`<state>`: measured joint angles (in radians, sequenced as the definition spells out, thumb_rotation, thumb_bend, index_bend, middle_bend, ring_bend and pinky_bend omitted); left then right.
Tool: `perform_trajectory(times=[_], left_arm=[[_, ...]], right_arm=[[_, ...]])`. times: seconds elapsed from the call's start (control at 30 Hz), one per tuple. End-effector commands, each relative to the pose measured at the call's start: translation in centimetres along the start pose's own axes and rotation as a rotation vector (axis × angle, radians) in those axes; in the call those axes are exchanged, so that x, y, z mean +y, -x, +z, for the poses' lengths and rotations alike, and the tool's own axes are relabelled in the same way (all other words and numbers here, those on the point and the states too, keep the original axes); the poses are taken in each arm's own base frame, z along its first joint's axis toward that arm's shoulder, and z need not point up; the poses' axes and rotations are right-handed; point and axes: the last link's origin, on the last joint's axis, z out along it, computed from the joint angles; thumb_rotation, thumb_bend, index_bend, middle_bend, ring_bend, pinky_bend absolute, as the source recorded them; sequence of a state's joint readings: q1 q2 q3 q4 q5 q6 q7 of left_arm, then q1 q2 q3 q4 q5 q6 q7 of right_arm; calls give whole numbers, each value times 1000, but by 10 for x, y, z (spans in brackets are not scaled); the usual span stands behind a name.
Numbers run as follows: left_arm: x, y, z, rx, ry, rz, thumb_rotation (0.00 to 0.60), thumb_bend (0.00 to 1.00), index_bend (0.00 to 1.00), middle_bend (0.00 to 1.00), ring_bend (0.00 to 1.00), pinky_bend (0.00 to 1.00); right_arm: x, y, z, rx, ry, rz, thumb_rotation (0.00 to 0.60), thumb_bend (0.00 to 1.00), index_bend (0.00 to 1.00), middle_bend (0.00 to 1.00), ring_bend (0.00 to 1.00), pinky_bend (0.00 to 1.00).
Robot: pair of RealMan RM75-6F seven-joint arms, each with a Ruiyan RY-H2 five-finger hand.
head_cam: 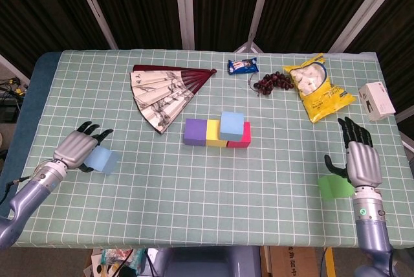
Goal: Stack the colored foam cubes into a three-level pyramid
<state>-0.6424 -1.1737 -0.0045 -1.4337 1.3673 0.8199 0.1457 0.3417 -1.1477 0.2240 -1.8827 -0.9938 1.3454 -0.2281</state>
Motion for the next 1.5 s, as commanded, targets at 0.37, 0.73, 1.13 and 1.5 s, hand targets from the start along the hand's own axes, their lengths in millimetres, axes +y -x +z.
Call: perform_trajectory(times=[0.37, 0.73, 1.13, 1.5], left_arm=[[8, -20, -2, 48, 8, -53, 600, 300, 0, 434, 100, 33], [37, -108, 1, 160, 28, -77, 600, 314, 0, 420, 100, 32], [114, -190, 53, 152, -25, -100, 600, 338, 0, 416, 100, 33], [193, -207, 96, 67, -151, -111, 600, 339, 0, 424, 101, 33]], right_arm=[[0, 0, -2, -2, -1, 9, 600, 378, 0, 0, 0, 0], [-3, -2, -3, -13, -12, 40, 600, 378, 0, 0, 0, 0], [-5, -8, -3, -19, -22, 100, 600, 378, 0, 0, 0, 0], [-2, -12, 0, -26, -10, 137, 600, 378, 0, 0, 0, 0]])
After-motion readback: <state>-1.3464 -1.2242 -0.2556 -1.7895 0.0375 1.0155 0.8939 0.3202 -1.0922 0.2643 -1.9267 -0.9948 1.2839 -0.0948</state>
